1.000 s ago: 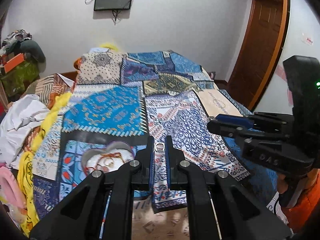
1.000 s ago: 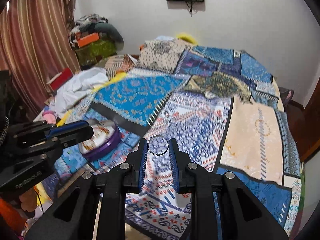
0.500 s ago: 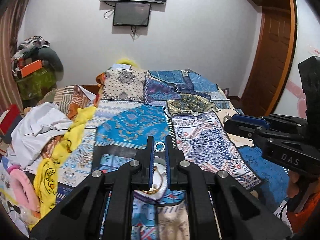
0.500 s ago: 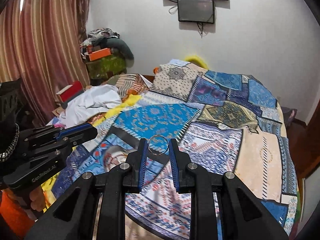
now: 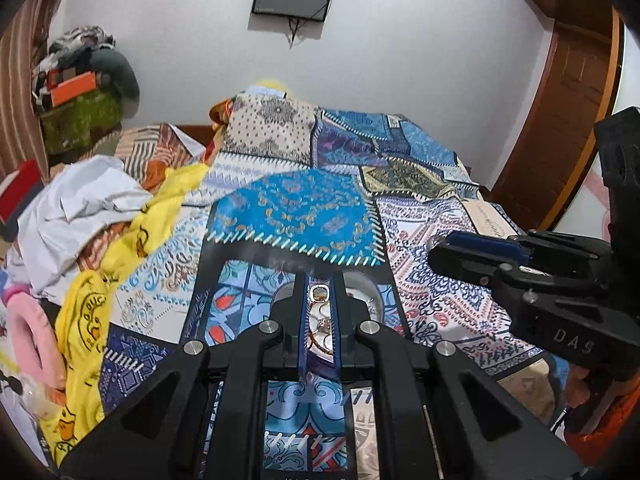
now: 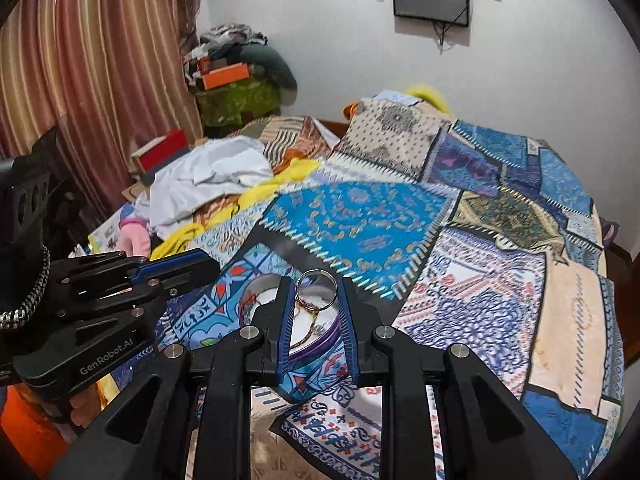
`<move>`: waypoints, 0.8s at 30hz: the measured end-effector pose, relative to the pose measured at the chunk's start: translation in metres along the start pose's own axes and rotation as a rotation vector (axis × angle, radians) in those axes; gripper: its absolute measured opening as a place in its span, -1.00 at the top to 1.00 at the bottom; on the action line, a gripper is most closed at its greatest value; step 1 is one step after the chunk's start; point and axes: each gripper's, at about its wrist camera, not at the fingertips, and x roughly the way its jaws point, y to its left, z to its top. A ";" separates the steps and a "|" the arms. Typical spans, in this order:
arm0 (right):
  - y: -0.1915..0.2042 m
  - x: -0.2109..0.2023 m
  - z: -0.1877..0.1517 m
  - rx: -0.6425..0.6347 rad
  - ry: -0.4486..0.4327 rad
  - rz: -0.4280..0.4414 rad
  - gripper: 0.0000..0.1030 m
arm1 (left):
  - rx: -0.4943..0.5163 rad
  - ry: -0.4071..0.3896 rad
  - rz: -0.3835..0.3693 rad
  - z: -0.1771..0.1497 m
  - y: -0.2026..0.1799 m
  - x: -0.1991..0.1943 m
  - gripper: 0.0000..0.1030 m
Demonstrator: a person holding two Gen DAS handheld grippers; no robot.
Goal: Organize jewelry
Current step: 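Carry both rings over the heart tin and open both grippers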
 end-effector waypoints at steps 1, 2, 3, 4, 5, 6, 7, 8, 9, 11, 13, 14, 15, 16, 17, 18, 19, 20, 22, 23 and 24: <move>0.001 0.004 -0.001 -0.001 0.010 0.003 0.62 | -0.004 0.007 -0.004 -0.001 0.002 0.004 0.84; 0.002 0.006 -0.002 -0.002 0.019 0.005 0.62 | -0.006 0.011 -0.006 -0.001 0.003 0.007 0.84; 0.003 0.011 -0.004 -0.005 0.032 0.009 0.62 | -0.008 0.017 -0.009 -0.002 0.005 0.010 0.84; 0.004 0.014 -0.005 -0.007 0.040 0.011 0.62 | -0.010 0.023 -0.012 -0.002 0.006 0.014 0.84; 0.005 0.019 -0.006 -0.011 0.053 0.014 0.62 | -0.011 0.027 -0.015 -0.002 0.007 0.016 0.84; 0.006 0.023 -0.007 -0.015 0.062 0.013 0.62 | -0.012 0.032 -0.019 -0.002 0.008 0.020 0.84; 0.007 0.025 -0.008 -0.020 0.069 0.013 0.62 | -0.013 0.039 -0.024 -0.002 0.009 0.024 0.84; 0.009 0.028 -0.009 -0.024 0.077 0.012 0.62 | -0.014 0.042 -0.027 -0.003 0.009 0.027 0.84; 0.010 0.032 -0.011 -0.029 0.088 0.013 0.62 | -0.014 0.046 -0.029 -0.003 0.010 0.029 0.84; 0.011 0.037 -0.013 -0.032 0.103 0.015 0.62 | -0.016 0.056 -0.034 -0.004 0.011 0.035 0.84; 0.012 0.044 -0.015 -0.037 0.121 0.018 0.62 | -0.020 0.067 -0.035 -0.005 0.013 0.040 0.84; 0.013 0.047 -0.016 -0.040 0.131 0.021 0.62 | -0.022 0.073 -0.036 -0.006 0.014 0.043 0.84; 0.013 0.049 -0.017 -0.043 0.139 0.023 0.62 | -0.023 0.079 -0.037 -0.006 0.015 0.046 0.84; 0.014 0.051 -0.019 -0.046 0.145 0.023 0.62 | -0.025 0.083 -0.038 -0.007 0.016 0.048 0.84; 0.015 0.054 -0.020 -0.051 0.153 0.023 0.62 | -0.026 0.087 -0.040 -0.007 0.017 0.050 0.84; 0.015 0.056 -0.021 -0.054 0.161 0.023 0.62 | -0.027 0.092 -0.044 -0.008 0.017 0.053 0.84; 0.016 0.058 -0.021 -0.054 0.166 0.024 0.62 | -0.028 0.096 -0.048 -0.008 0.017 0.054 0.84; 0.016 0.060 -0.021 -0.053 0.172 0.026 0.62 | -0.027 0.100 -0.052 -0.008 0.017 0.056 0.84; 0.016 0.063 -0.022 -0.053 0.182 0.031 0.62 | -0.024 0.106 -0.060 -0.008 0.016 0.057 0.84; 0.016 0.064 -0.022 -0.056 0.187 0.033 0.62 | -0.022 0.108 -0.063 -0.007 0.015 0.057 0.84; 0.017 0.066 -0.023 -0.060 0.192 0.035 0.61 | -0.021 0.109 -0.064 -0.007 0.015 0.057 0.84</move>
